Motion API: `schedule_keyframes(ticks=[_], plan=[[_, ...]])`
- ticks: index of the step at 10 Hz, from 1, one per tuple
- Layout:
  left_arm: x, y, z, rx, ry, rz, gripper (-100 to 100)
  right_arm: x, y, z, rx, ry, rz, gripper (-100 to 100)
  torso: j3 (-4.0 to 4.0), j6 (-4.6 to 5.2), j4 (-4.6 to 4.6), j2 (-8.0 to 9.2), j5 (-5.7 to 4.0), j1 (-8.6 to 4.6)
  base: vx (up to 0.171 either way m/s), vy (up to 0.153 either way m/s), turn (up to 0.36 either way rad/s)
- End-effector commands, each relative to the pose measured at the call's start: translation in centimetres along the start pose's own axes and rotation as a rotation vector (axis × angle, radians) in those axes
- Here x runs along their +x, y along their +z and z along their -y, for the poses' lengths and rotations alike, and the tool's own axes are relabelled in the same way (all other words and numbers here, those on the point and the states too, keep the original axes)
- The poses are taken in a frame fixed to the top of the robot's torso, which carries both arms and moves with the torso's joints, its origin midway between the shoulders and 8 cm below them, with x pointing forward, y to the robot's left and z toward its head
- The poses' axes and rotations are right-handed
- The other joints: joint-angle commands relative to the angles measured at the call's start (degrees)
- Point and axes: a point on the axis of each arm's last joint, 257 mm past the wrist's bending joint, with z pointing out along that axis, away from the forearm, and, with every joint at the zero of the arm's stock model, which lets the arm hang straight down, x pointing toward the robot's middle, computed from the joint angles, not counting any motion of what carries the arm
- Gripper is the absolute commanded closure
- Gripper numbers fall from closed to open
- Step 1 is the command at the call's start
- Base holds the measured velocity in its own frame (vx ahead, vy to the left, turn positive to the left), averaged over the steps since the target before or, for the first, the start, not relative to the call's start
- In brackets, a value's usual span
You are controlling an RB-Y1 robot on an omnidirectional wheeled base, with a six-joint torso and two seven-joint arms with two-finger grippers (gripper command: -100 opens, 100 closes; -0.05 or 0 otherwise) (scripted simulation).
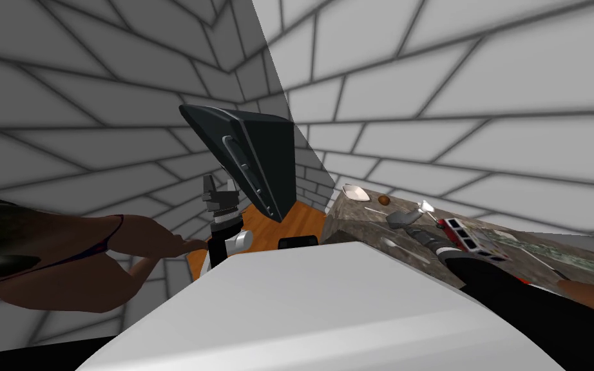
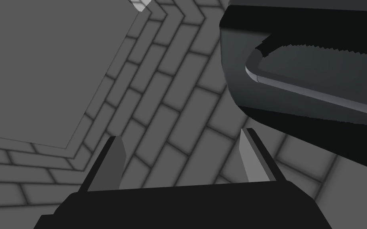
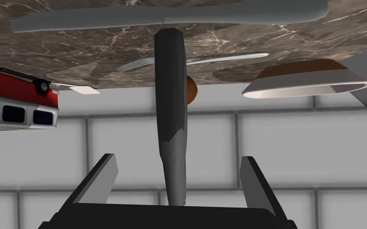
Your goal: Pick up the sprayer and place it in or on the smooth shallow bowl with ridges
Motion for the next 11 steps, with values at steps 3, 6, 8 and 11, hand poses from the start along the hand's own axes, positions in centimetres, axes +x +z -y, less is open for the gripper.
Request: schedule_keyframes(ticks=[3,6,8,11], plan=[[0.0,0.0,0.0,0.000,0.000,0.000,0,-1.0,0.2,0.3,0.007,-0.011,0.007,0,0.06,0.03,0.02,0.12,0.02,0.15,0.042,-0.048,0.038],[0.0,0.0,0.0,0.000,0.000,0.000,0,-1.0,1.1,2.5,0.053,0.013,0.010,-100,0.26,0.02,0.10,0.44,0.08,0.39,-0.041,0.011,0.161],[0.0,0.0,0.0,0.000,0.000,0.000,0,-1.1,1.4,2.9,0.061,0.018,0.011,-100,0.31,-0.01,0.12,0.53,0.08,0.37,-0.049,0.004,0.150],[0.0,0.0,0.0,0.000,0.000,0.000,0,-1.1,1.4,3.1,0.066,0.018,0.011,100,0.21,0.02,0.10,0.34,0.06,0.39,-0.001,0.000,-0.004]])
